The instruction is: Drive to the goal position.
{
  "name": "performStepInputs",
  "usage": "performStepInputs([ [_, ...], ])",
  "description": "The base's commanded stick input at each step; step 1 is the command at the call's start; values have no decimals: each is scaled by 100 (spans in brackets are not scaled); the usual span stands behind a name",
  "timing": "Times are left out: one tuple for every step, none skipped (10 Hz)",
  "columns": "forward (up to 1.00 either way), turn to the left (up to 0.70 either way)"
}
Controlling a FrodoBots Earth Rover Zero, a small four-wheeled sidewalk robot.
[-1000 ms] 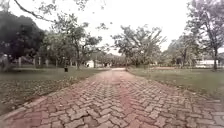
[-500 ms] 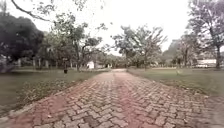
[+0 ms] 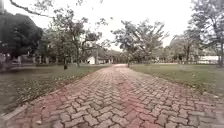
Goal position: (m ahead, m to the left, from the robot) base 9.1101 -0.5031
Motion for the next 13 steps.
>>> performStepInputs([
  [70, 0],
  [70, 0],
  [70, 0],
  [70, 0],
  [70, 0],
  [70, 0],
  [70, -11],
  [70, -30],
  [70, -35],
  [70, -35],
  [70, -20],
  [70, -2],
  [70, 0],
])
